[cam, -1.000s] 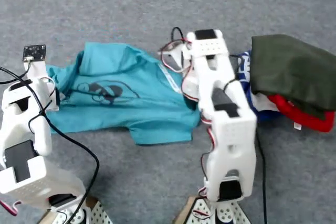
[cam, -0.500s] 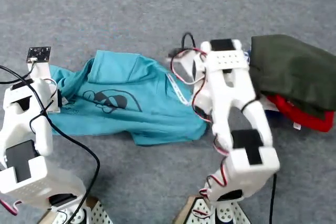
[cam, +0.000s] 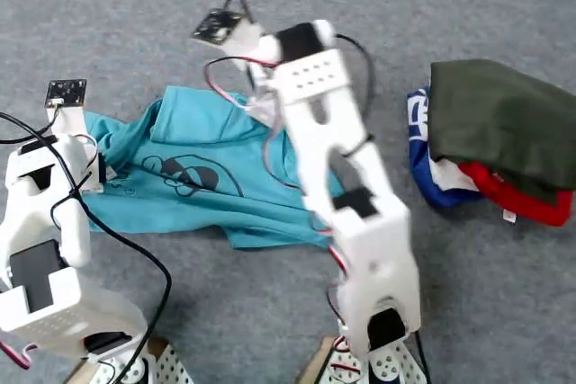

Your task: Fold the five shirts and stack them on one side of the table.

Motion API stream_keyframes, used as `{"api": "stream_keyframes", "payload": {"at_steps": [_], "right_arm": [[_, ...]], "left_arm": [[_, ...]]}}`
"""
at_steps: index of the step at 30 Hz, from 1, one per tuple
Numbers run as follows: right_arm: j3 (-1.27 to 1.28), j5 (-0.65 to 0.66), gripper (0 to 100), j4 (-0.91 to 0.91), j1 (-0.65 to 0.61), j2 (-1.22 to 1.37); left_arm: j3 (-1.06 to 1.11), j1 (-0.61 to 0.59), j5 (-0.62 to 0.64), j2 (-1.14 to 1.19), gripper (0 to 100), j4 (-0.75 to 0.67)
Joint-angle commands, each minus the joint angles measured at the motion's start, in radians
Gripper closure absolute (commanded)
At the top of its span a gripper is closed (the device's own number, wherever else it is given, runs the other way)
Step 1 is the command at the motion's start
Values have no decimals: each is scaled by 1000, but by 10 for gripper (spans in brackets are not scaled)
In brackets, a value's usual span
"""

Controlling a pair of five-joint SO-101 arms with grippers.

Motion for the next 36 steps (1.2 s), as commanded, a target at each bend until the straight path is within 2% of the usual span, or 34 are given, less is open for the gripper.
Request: {"api": "stream_keyframes", "payload": {"at_steps": [1, 7, 9, 14, 19, 23, 29, 36], "right_arm": [[-363, -23, 717, -8, -13, 268], [-651, -23, 729, 34, -7, 559], [-671, -23, 779, 41, 4, 598], [-671, -23, 986, 48, 58, 608], [-648, -23, 996, 51, 131, 599], [-461, -20, 995, 51, 151, 475], [31, -15, 996, 48, 153, 160], [473, 78, 996, 44, 202, -77]], "left_arm": [[-17, 12, -3, -33, 981, -11], [-21, 12, -2, -28, 981, -11], [-23, 12, -2, -28, 981, -11], [-25, 12, -2, -28, 981, -11], [-25, 12, -2, -28, 981, -11], [-26, 5, -3, -28, 981, -12], [-15, 5, -3, -27, 981, -52], [-15, 5, -3, -27, 981, -52]]}}
